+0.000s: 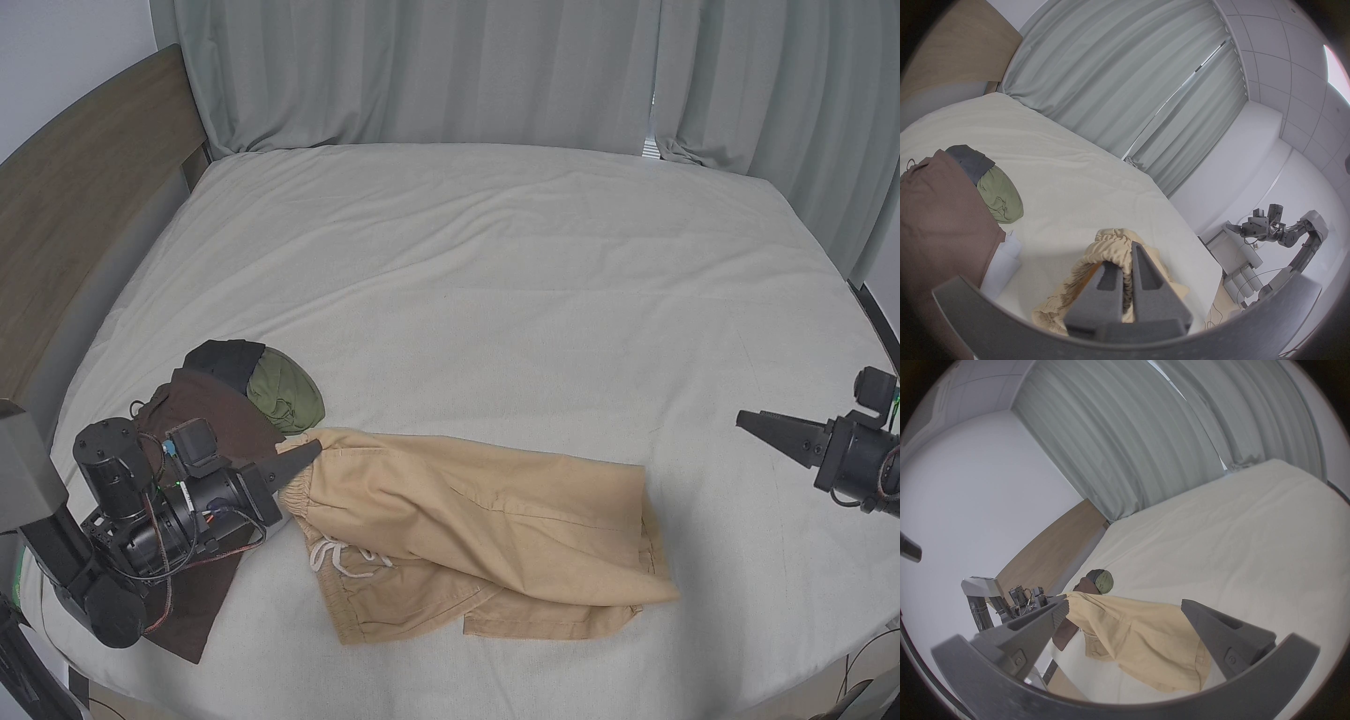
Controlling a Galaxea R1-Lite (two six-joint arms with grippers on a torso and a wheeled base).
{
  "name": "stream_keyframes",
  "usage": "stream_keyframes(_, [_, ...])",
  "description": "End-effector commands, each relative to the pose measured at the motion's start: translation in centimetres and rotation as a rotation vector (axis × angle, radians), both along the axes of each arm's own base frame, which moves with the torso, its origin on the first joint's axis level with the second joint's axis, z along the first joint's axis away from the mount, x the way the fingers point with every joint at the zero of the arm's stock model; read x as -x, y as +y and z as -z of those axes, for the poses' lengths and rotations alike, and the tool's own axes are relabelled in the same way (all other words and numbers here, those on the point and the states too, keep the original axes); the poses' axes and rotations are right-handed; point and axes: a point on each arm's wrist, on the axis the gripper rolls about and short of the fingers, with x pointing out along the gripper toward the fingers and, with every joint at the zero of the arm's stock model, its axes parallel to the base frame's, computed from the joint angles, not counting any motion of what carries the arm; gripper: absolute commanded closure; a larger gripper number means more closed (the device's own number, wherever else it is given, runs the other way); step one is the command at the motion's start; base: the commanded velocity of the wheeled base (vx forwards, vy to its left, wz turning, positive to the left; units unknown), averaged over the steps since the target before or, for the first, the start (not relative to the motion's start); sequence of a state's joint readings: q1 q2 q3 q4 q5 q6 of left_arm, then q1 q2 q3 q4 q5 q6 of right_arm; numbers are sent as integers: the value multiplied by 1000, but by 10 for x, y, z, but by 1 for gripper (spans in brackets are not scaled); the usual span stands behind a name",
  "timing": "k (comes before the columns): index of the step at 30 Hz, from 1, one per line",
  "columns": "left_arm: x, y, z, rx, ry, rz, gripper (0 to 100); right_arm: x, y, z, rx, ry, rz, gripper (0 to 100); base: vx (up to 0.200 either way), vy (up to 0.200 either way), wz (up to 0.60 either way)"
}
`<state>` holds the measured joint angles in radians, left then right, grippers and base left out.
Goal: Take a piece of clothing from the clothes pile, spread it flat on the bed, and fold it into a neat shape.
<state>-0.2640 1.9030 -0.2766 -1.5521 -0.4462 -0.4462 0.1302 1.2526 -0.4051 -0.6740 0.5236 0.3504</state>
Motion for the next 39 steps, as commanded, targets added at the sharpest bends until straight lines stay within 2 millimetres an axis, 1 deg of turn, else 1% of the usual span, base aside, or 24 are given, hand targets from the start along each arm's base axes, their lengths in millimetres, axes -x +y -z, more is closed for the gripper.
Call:
stream_keyframes(1, [-2,1,2,-17,-4,-3,100,-17,2,22,-11,114,6,0,0,0,0])
stream_keyframes(7, [-3,4,7,-44,-4,-11,100,-32,4,44,-7,192,9,0,0,0,0])
stream_keyframes(8, [-3,4,7,-44,-4,-11,100,-32,4,44,-7,192,9,0,0,0,0])
stream_keyframes(11, [-6,4,12,-52,11,-12,100,-41,5,59,-10,216,9,0,0,0,0])
stream_keyframes(13, [-6,4,14,-59,15,-11,100,-45,6,65,-18,225,12,0,0,0,0])
stream_keyframes(18, [-7,3,18,-67,24,-10,100,-52,6,72,-59,246,28,0,0,0,0])
stream_keyframes(24, [-6,3,18,-67,25,-9,100,-58,7,80,-79,282,36,0,0,0,0])
stream_keyframes(26, [-7,3,18,-67,24,-10,100,-62,7,88,-77,300,37,0,0,0,0])
stream_keyframes(27, [-7,3,18,-67,24,-10,100,-62,7,88,-77,302,35,0,0,0,0])
stream_keyframes(30, [-7,3,18,-67,24,-9,100,-68,9,101,-72,329,37,0,0,0,0])
stream_keyframes(31, [-7,3,18,-67,24,-9,100,-68,9,102,-72,332,37,0,0,0,0])
stream_keyframes(34, [-7,3,18,-67,22,-9,100,-68,10,122,-62,367,32,0,0,0,0])
stream_keyframes(39, [-7,3,17,-66,21,-9,100,-78,11,142,-71,334,36,0,0,0,0])
